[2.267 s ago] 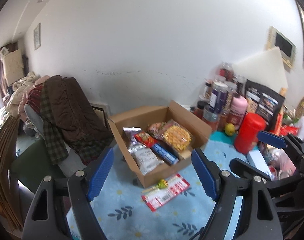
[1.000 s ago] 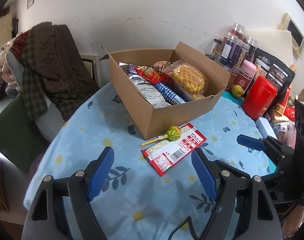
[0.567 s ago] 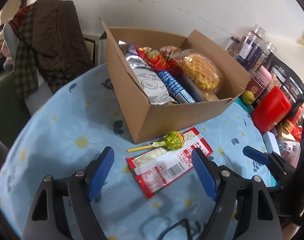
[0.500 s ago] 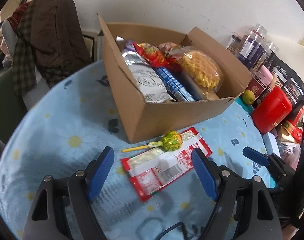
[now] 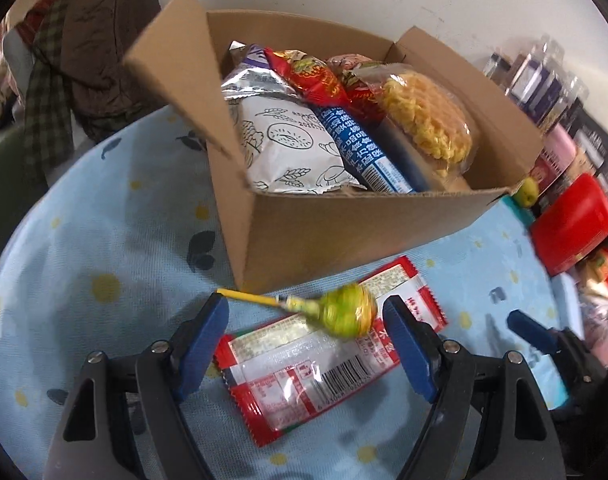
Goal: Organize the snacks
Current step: 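Close the left tool on the green lollipop while the right tool approaches the red-white packet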
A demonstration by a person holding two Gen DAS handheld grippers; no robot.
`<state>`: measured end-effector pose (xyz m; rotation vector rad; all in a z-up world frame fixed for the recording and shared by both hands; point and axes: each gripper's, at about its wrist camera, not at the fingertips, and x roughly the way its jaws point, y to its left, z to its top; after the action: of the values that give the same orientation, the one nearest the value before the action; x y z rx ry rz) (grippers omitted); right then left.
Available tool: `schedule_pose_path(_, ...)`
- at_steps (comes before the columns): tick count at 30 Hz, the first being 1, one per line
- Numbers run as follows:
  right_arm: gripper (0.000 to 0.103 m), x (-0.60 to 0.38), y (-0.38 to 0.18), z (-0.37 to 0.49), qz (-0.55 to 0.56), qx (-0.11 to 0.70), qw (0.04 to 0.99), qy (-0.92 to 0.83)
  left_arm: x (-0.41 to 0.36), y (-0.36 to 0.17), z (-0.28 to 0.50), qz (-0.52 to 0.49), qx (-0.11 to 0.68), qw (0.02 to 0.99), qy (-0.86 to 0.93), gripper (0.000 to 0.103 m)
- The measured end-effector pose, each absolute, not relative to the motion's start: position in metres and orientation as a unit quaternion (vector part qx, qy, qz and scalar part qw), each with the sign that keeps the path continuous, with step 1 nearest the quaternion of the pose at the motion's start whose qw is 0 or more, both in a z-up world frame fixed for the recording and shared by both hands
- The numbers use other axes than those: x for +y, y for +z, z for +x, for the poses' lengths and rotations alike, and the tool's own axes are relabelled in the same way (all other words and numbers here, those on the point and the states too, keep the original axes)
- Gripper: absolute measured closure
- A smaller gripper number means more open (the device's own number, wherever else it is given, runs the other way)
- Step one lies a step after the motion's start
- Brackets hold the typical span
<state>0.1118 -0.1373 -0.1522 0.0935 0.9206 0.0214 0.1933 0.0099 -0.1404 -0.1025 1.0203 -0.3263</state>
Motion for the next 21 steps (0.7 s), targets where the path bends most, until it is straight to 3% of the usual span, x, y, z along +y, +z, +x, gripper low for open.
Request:
schedule_pose_path(3,0.011,-0.139,-0.154,0.112,0.046,0.446,0.894,0.011,0.006,-0.142,0.193,-0.043,0.479,0.862,-0.159,0.024)
schedule_pose_path(5,0.011,-0.139,-0.156,0.112,0.047,0.448,0.893,0.01,0.005,-0.142,0.192,-0.032,0.475,0.866,-0.152,0.036)
schedule_pose_path(10,0.011,-0.141,-0.158,0.113,0.055,0.453,0.89,0.011,0.014,-0.142,0.187,-0.024,0.475,0.866,-0.155,0.055)
schedule_pose_path(21,0.011,-0.126,-0.152,0.12,0.041,0.451,0.891,0.035,0.041,-0.136,0.153,-0.026,0.477,0.862,-0.171,0.055)
